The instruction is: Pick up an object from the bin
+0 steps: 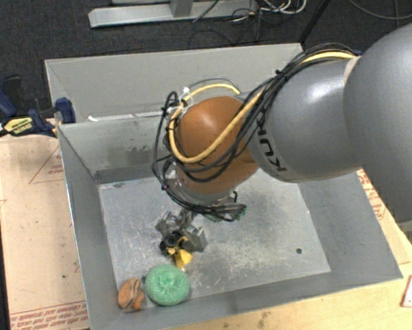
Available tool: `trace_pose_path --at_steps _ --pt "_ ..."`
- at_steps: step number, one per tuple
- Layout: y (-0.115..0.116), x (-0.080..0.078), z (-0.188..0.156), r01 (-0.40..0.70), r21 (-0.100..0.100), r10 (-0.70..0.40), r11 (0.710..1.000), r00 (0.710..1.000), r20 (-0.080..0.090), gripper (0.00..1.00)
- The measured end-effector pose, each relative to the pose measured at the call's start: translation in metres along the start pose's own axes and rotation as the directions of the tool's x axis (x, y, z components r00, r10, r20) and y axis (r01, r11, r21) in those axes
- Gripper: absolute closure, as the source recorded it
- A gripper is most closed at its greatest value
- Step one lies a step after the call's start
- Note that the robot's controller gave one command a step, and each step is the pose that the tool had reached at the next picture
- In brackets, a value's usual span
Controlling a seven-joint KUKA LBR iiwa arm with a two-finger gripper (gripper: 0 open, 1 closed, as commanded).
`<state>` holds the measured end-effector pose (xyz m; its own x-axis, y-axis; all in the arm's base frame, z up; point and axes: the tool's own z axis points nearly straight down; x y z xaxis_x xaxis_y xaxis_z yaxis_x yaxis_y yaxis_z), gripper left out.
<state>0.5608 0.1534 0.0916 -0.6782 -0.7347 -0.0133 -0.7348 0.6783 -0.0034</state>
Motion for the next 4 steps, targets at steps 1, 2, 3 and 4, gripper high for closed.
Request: trace_pose_path --at_steps 1,2,3,4 --pt "0.0 0.0 -0.007 0.0 0.001 0.0 1.0 1.0 -0.001 1.0" --pt "0.0 0.001 -0.012 -0.001 -0.002 0.001 1.0 1.0 -0.007 1.0" --pt "0.0 0.001 -0.017 -0.001 -0.003 0.001 1.0 1.0 -0.009 1.0" --pt "0.0 0.0 -0.023 -0.002 -0.003 0.002 1.0 1.0 -0.01 1.0"
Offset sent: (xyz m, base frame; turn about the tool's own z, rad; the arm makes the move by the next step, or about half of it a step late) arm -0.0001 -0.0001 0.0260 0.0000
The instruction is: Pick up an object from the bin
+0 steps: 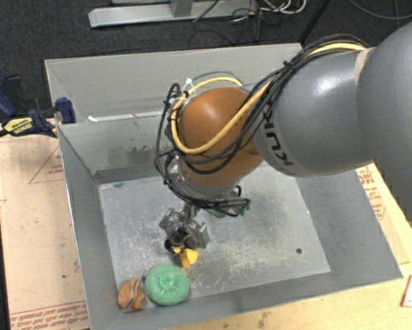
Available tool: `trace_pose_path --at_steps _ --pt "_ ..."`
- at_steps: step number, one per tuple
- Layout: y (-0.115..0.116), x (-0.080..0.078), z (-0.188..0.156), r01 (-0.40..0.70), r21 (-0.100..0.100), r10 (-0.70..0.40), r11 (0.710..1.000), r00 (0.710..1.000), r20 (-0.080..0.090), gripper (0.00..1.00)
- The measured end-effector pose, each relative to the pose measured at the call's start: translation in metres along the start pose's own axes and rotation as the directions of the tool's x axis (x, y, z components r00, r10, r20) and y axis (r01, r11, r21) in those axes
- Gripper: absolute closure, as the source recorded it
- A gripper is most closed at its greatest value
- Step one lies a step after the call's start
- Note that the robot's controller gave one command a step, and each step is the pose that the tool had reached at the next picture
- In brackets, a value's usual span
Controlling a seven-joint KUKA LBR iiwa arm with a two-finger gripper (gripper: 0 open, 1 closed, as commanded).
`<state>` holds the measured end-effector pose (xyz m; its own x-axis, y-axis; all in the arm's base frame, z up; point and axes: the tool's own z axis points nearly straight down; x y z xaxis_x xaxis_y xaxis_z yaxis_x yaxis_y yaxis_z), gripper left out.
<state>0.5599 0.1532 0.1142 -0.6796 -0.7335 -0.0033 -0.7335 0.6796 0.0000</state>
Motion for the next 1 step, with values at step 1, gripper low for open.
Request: trace_pose_path --at_steps 1 --pt "0.0002 -0.0001 -0.007 0.0 0.0 0.0 1.0 1.0 -0.001 1.0"
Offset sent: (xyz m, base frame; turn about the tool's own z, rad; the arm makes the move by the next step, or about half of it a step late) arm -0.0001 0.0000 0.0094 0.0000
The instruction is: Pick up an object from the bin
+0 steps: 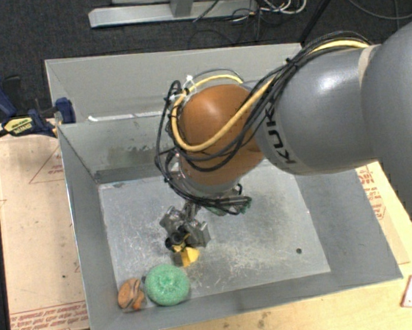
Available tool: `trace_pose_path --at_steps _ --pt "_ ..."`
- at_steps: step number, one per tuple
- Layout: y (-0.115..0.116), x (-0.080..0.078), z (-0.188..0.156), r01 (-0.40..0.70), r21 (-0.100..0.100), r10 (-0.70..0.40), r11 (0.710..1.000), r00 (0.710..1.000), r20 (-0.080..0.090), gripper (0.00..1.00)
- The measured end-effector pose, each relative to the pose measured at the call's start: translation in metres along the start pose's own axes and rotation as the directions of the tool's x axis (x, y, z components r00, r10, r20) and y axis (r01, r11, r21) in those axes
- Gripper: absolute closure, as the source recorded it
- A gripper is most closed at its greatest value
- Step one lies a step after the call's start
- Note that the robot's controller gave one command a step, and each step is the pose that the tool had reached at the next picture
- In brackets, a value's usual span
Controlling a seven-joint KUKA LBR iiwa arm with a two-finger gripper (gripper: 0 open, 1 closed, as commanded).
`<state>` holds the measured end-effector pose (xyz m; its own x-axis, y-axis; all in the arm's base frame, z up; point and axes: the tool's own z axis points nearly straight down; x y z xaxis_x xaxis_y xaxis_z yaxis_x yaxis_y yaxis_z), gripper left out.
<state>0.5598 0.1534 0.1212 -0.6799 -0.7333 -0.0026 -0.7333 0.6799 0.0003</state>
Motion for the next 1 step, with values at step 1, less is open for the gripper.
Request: trace_pose_path --at_steps 1 --pt "-0.0001 -0.0002 -0.0076 0.0 0.0 0.0 1.0 1.0 0.001 1.0"
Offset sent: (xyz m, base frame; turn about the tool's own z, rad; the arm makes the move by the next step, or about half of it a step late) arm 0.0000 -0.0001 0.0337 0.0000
